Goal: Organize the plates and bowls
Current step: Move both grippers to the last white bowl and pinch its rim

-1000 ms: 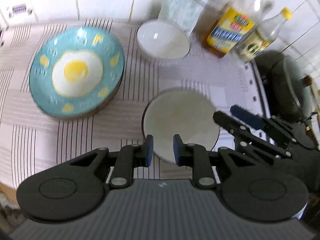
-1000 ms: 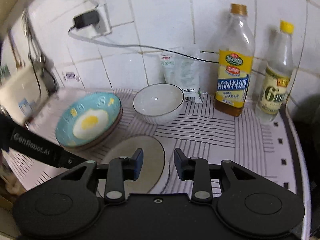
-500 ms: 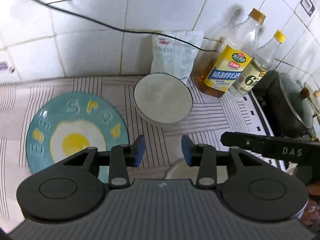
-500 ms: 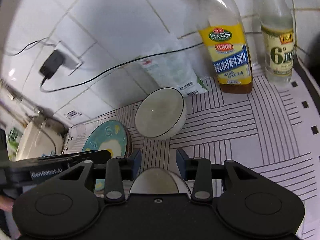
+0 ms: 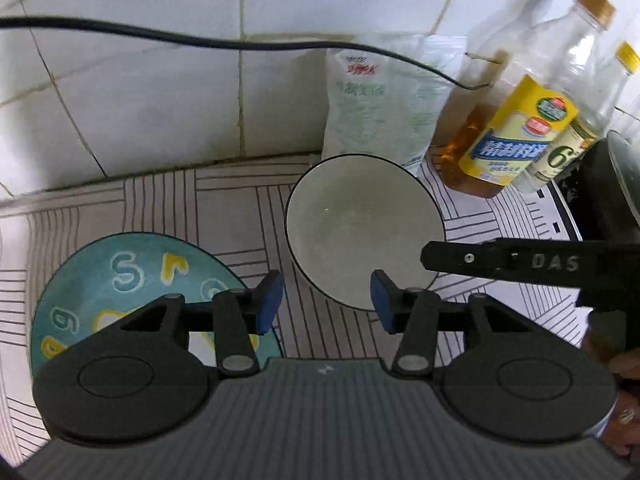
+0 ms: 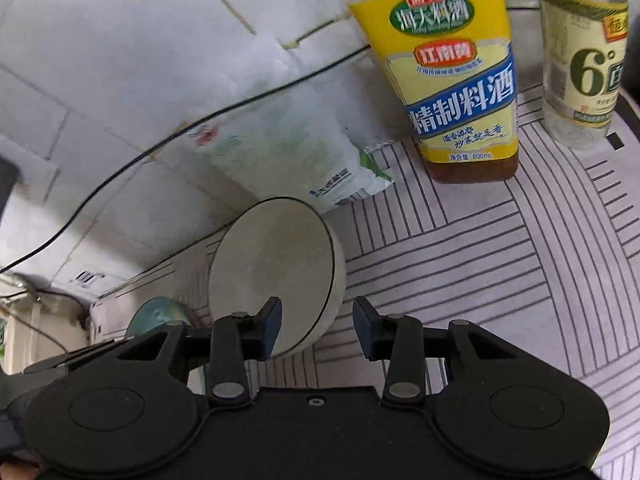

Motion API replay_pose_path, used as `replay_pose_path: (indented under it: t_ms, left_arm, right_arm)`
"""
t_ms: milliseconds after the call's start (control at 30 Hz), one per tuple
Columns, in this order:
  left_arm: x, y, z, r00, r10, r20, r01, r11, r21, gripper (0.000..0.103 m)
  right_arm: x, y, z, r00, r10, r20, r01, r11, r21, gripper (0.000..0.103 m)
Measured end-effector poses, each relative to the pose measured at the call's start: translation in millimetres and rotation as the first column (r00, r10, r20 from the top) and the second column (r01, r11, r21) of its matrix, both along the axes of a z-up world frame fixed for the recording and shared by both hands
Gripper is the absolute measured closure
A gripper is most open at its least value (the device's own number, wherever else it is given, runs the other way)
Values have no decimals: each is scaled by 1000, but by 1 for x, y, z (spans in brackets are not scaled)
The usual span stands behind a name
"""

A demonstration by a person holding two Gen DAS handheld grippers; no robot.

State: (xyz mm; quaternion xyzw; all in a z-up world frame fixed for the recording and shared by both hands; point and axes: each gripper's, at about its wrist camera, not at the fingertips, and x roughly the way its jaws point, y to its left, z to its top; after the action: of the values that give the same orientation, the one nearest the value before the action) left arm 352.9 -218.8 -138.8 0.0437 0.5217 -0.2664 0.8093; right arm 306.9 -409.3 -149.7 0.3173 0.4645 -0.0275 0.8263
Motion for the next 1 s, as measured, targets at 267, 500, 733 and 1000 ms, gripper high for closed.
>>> replay_pose_path:
  t_ms: [267, 500, 733, 1000]
  left_arm:
    - [8, -11, -13, 1000, -23, -15, 23, 999, 24, 55]
    - [8, -12, -17, 1000, -18, -6, 18, 999, 46, 55]
    - [13, -10, -27, 996, -35, -82, 34, 999, -17, 82]
    - [-9, -13, 0, 995, -71, -70, 71, 997, -3, 83]
  right_arm:
    - [10, -4, -21, 999, -25, -43, 23, 999, -45, 59]
    - [-1, -11, -28, 995, -95, -30, 95, 995, -27, 73]
    - [-5, -19, -42, 997, -82, -7, 83, 992, 99, 96]
    - [-33, -19, -11, 997, -61, 56, 55, 994, 99, 94]
